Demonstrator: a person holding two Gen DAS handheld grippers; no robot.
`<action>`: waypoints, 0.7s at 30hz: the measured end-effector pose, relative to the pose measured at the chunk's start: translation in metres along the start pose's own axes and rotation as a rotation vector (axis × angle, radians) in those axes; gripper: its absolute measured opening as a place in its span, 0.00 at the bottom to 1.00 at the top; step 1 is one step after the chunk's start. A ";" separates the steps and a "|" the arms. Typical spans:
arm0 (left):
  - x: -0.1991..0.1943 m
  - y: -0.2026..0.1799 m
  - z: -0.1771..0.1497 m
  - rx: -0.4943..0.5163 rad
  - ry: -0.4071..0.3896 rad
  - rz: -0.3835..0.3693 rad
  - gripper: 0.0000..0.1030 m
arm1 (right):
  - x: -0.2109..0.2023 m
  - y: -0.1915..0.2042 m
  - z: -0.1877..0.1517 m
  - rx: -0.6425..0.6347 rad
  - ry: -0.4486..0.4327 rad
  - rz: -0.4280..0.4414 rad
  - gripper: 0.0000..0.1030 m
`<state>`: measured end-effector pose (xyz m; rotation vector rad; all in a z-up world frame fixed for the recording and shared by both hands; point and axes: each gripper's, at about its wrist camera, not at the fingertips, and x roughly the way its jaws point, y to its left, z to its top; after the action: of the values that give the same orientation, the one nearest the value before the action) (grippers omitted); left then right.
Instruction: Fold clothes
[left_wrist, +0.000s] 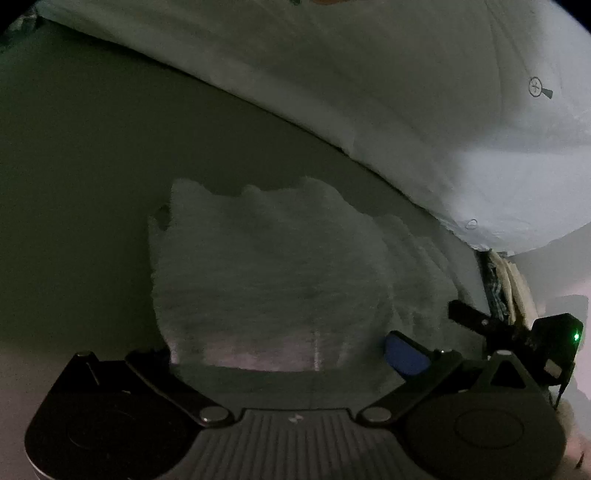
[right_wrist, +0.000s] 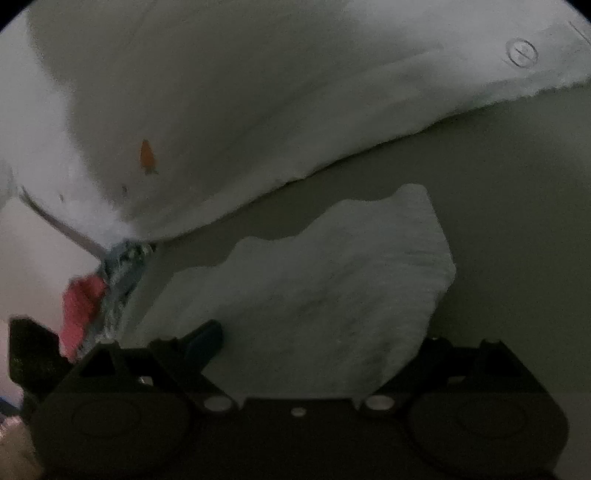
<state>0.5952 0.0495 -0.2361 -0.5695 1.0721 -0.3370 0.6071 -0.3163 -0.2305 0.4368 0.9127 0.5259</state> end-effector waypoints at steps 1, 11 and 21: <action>0.001 0.000 0.000 -0.007 0.006 -0.017 0.99 | 0.000 0.000 0.000 0.001 0.002 0.005 0.90; -0.010 0.027 -0.007 -0.264 -0.056 -0.063 0.65 | -0.020 0.025 -0.008 -0.039 -0.007 -0.069 0.48; -0.044 -0.015 -0.013 -0.242 -0.133 -0.071 0.33 | -0.107 0.053 -0.021 -0.019 -0.196 -0.177 0.24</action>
<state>0.5642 0.0562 -0.2001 -0.8369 0.9718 -0.2288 0.5232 -0.3350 -0.1453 0.3784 0.7488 0.3234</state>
